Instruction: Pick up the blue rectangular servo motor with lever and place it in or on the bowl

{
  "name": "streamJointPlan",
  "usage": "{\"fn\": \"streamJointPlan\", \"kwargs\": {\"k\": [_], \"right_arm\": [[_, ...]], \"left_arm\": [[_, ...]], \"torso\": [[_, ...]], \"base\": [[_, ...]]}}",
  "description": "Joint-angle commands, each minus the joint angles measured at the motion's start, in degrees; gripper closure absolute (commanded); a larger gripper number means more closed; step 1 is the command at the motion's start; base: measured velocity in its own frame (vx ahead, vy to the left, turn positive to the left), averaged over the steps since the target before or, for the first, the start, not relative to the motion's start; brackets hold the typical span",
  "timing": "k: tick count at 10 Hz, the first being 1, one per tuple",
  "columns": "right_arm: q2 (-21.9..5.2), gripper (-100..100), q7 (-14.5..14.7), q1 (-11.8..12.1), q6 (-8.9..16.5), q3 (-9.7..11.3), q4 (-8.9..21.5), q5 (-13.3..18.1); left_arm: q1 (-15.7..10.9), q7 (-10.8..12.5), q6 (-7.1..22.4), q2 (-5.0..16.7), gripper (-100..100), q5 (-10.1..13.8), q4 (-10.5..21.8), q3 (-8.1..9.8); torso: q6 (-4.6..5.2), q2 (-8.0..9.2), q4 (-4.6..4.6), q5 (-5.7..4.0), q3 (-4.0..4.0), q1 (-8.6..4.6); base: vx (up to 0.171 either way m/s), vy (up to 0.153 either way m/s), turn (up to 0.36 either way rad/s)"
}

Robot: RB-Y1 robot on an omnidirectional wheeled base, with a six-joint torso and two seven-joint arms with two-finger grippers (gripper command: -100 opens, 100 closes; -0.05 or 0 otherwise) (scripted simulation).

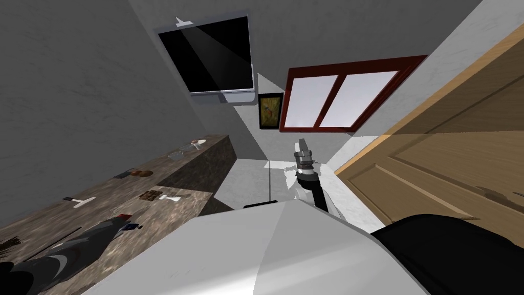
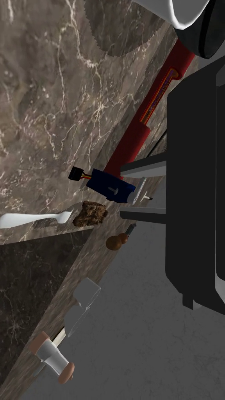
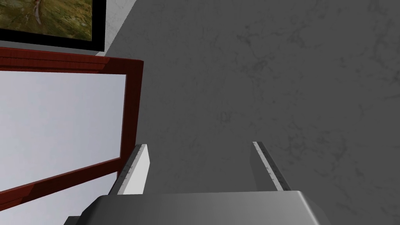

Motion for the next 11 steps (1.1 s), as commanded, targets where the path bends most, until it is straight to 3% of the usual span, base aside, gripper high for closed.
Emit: {"fn": "streamJointPlan", "kwargs": {"k": [1, 2, 4, 11], "right_arm": [[0.0, 0, 0.0, 0.0, 0.0, 0.0, 0.0, 0.0], [0.0, 0, 0.0, 0.0, 0.0, 0.0, 0.0, 0.0], [-0.01, 0, 0.0, -0.01, 0.0, 0.0, 0.0, 0.0], [-0.01, 0, 0.0, -0.02, 0.01, 0.0, 0.01, 0.0]], "left_arm": [[0.65, 0.81, 0.51, 1.18, 100, 1.63, -0.09, 1.73], [1.73, 1.56, 1.16, 2.61, 100, 3.62, 0.04, 3.81], [2.74, 2.22, 2.1, 4.01, 100, 5.25, 0.39, 5.58], [5.69, 3.93, 7.04, 8.45, 100, 8.35, 2.87, 9.63]], "torso": [[0.0, 0.0, 0.0, 0.0, 0.0, 0.0], [0.0, 0.07, 0.01, 0.01, 0.04, 0.02], [-0.02, 0.44, 0.08, 0.06, 0.25, 0.28], [-0.08, 0.72, 0.1, 0.05, 0.4, 0.27]], "base": [[-0.078, 0.066, -0.066], [-0.144, 0.098, -0.142], [-0.185, 0.136, -0.12], [-0.214, 0.09, -0.151]]}}
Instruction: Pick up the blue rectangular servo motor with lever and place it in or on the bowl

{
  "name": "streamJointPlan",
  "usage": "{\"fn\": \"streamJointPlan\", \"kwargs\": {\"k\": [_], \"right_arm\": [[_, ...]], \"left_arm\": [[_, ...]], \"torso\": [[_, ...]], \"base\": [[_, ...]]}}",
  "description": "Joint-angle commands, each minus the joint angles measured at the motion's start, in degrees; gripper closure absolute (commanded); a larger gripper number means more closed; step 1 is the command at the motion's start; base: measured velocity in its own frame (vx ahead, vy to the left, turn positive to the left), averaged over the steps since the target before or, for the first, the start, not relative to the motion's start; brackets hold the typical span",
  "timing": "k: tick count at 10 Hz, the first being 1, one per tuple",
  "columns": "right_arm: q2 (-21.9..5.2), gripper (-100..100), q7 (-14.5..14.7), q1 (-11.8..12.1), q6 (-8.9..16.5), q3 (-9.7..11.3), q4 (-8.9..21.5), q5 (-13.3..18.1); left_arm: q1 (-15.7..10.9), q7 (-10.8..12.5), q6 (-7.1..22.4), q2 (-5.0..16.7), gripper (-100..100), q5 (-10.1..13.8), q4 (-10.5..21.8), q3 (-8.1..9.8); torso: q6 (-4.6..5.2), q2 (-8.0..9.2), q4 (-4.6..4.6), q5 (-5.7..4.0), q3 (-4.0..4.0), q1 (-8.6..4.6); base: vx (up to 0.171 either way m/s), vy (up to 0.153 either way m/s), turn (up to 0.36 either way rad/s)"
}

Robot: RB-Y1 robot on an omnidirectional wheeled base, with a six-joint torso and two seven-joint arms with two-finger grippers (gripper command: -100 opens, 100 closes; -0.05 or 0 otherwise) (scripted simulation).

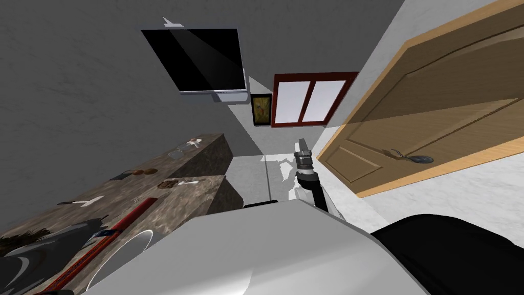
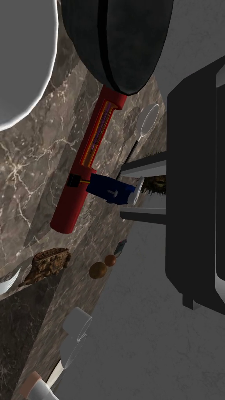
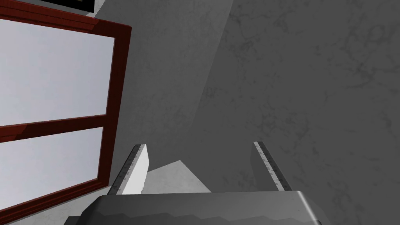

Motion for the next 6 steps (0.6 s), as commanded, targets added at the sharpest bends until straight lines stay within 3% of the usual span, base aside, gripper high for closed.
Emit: {"fn": "streamJointPlan", "kwargs": {"k": [1, 4, 6], "right_arm": [[0.0, 0, 0.0, 0.0, 0.0, 0.0, 0.0, 0.0], [0.0, 0, 0.0, -0.01, 0.0, 0.0, 0.0, 0.0], [0.0, 0, 0.0, 0.0, 0.0, 0.0, 0.0, 0.0]], "left_arm": [[0.69, 0.23, 1.35, 1.0, 100, 0.62, 0.79, 0.86], [1.67, 0.77, 3.56, 2.54, 100, 1.3, 2.17, 2.01], [1.97, 0.94, 4.22, 2.99, 100, 1.52, 2.6, 2.37]], "torso": [[0.0, 0.0, 0.0, 0.0, 0.0, 0.0], [-0.04, 0.2, 0.02, -0.03, 0.11, -0.17], [-0.05, 0.04, -0.01, -0.03, 0.01, -0.09]], "base": [[-0.217, 0.106, -0.175], [-0.26, 0.068, -0.156], [-0.185, 0.066, -0.081]]}}
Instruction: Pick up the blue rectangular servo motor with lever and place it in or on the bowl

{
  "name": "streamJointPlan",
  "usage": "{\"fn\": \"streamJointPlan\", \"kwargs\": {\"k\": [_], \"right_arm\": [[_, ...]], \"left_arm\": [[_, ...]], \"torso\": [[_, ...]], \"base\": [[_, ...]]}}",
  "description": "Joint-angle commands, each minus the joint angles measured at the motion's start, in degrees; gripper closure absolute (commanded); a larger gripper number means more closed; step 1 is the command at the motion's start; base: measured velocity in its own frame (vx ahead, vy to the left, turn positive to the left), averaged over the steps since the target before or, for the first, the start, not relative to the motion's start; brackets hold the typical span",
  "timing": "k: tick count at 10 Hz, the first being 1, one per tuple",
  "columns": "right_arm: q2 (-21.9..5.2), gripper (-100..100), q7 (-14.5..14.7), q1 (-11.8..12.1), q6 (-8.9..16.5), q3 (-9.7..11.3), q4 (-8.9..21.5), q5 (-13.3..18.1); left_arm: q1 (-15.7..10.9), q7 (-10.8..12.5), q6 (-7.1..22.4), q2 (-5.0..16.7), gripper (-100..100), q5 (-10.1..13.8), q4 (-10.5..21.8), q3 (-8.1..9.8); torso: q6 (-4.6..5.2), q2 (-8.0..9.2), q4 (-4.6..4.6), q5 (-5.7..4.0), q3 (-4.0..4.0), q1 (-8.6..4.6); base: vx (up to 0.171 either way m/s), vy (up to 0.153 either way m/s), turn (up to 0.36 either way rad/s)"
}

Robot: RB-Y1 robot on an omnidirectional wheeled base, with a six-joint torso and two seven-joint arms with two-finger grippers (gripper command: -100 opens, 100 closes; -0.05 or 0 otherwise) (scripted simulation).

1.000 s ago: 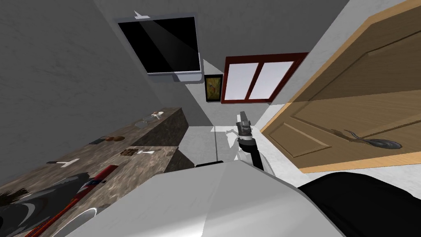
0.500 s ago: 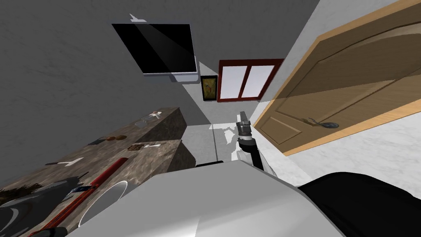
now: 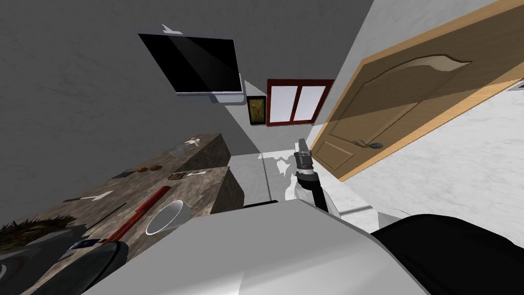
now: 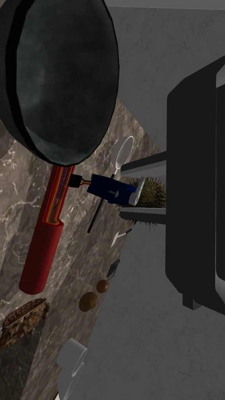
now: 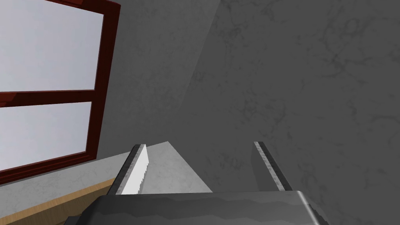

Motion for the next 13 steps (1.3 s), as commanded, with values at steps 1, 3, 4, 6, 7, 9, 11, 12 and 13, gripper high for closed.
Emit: {"fn": "streamJointPlan", "kwargs": {"k": [1, 3, 4, 6, 7, 9, 11, 12, 13], "right_arm": [[0.0, 0, 0.0, 0.0, 0.0, 0.0, 0.0, 0.0], [0.0, 0, 0.0, -0.01, 0.0, 0.0, 0.0, 0.0], [0.0, 0, 0.0, -0.01, 0.0, 0.0, 0.0, 0.0], [0.0, 0, 0.0, 0.02, 0.0, 0.0, 0.0, 0.0], [0.0, 0, 0.0, 0.02, 0.0, 0.0, -0.01, 0.0], [0.0, 0, 0.0, 0.02, -0.01, 0.0, -0.01, 0.0], [0.0, 0, 0.0, 0.02, -0.01, 0.0, -0.01, 0.0], [0.0, 0, 0.0, 0.02, -0.01, 0.0, -0.01, 0.0], [0.0, 0, 0.0, 0.01, 0.0, 0.0, -0.01, 0.0]], "left_arm": [[0.62, 0.37, 1.3, 0.87, 100, 0.49, 0.8, 0.75], [1.3, 0.71, 2.57, 1.77, 100, 1.02, 1.48, 1.53], [1.06, 0.53, 1.94, 1.38, 100, 0.82, 1.23, 1.22], [1.14, 0.54, 2.11, 1.39, -100, 0.84, 1.28, 1.27], [1.14, 0.54, 2.11, 1.38, -100, 0.84, 1.29, 1.27], [1.15, 0.54, 2.12, 1.37, -100, 0.84, 1.3, 1.26], [-1.67, -2.33, 5.03, 1.15, -100, -2.04, 4.19, -1.63], [-3.28, -2.72, 5.86, 1.15, -100, -2.12, 5.62, -2.24], [-4.99, -2.72, 5.86, 1.15, -100, -2.12, 6.14, -2.24]], "torso": [[0.0, 0.0, 0.0, 0.0, 0.0, 0.0], [0.04, 0.12, 0.01, -0.03, 0.05, 0.0], [0.01, 0.16, 0.01, -0.01, 0.08, 0.05], [0.03, -0.5, -0.12, -0.04, -0.29, -0.14], [0.04, -0.65, -0.16, -0.05, -0.39, -0.17], [0.05, -0.75, -0.19, -0.06, -0.45, -0.2], [0.12, -0.84, -0.2, -0.07, -0.5, -0.22], [0.09, -0.65, -0.16, -0.06, -0.4, -0.24], [0.1, -0.55, -0.13, -0.07, -0.33, -0.29]], "base": [[-0.2, 0.022, -0.147], [-0.228, 0.062, -0.134], [-0.104, 0.03, -0.024], [-0.014, 0.004, 0.003], [0.0, 0.0, 0.0], [-0.002, 0.0, 0.006], [-0.036, -0.005, 0.043], [-0.09, -0.028, 0.056], [-0.051, -0.024, 0.005]]}}
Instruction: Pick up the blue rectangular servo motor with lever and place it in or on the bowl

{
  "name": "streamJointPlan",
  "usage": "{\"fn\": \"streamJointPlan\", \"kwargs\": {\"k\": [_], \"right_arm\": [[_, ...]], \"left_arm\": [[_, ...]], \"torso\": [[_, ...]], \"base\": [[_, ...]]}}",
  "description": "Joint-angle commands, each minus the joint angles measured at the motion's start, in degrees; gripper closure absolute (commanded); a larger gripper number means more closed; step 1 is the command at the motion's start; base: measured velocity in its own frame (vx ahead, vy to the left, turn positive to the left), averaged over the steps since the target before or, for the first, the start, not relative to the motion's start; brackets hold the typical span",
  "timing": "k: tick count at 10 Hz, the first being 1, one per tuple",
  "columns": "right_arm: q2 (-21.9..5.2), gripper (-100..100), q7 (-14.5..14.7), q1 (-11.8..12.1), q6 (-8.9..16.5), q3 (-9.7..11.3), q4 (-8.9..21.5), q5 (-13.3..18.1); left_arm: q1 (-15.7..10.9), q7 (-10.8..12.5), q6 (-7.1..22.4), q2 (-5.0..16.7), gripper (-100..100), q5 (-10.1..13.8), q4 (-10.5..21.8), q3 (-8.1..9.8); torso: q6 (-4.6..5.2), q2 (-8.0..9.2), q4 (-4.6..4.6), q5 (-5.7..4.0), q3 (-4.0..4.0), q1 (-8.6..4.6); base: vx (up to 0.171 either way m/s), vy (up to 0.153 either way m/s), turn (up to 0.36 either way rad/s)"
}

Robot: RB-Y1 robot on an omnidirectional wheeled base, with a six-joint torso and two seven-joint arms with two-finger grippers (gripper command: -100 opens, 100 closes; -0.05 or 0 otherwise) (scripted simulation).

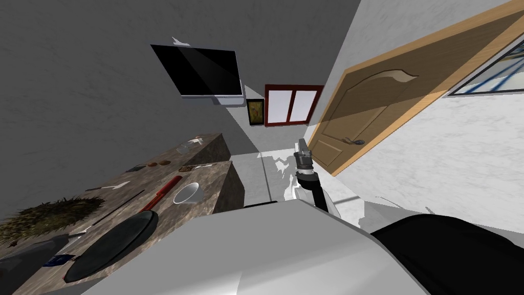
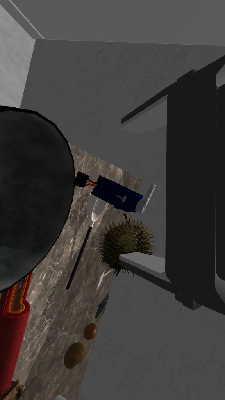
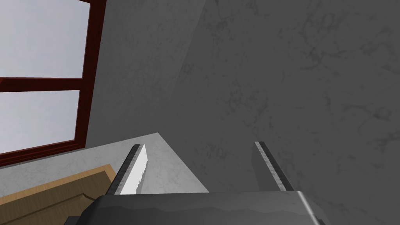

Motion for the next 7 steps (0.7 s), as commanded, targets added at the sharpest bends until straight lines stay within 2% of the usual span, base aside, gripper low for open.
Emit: {"fn": "streamJointPlan", "kwargs": {"k": [1, 3, 4, 5, 7], "right_arm": [[0.0, 0, 0.0, 0.0, 0.0, 0.0, 0.0, 0.0], [0.0, 0, 0.0, 0.01, 0.0, 0.0, 0.0, 0.0], [0.0, 0, 0.0, 0.01, 0.0, 0.0, 0.0, 0.0], [0.0, 0, 0.0, 0.0, 0.0, 0.0, 0.0, 0.0], [0.0, 0, 0.0, 0.0, 0.0, 0.0, 0.0, 0.0]], "left_arm": [[-2.86, -0.27, 0.08, 0.19, -100, -0.04, 0.93, -0.31], [-5.59, -0.27, 0.08, 0.19, -100, -0.04, 0.93, -0.31], [-7.65, -3.14, 2.83, -0.01, -100, -2.98, 3.77, -3.27], [-9.28, -3.52, 3.77, -0.01, -100, -2.98, 5.53, -3.79], [-12.69, -3.52, 3.77, -0.01, -100, -2.98, 5.74, -3.79]], "torso": [[0.0, 0.0, 0.0, 0.0, 0.0, 0.0], [0.01, -0.23, -0.06, 0.01, -0.13, 0.07], [0.01, -0.27, -0.07, 0.01, -0.16, 0.08], [-0.04, -0.03, -0.02, 0.02, -0.03, 0.03], [0.01, -0.02, 0.0, 0.0, -0.01, 0.02]], "base": [[-0.016, -0.01, -0.006], [0.004, 0.0, -0.001], [-0.075, -0.021, 0.094], [-0.1, -0.03, 0.056], [-0.028, -0.009, -0.005]]}}
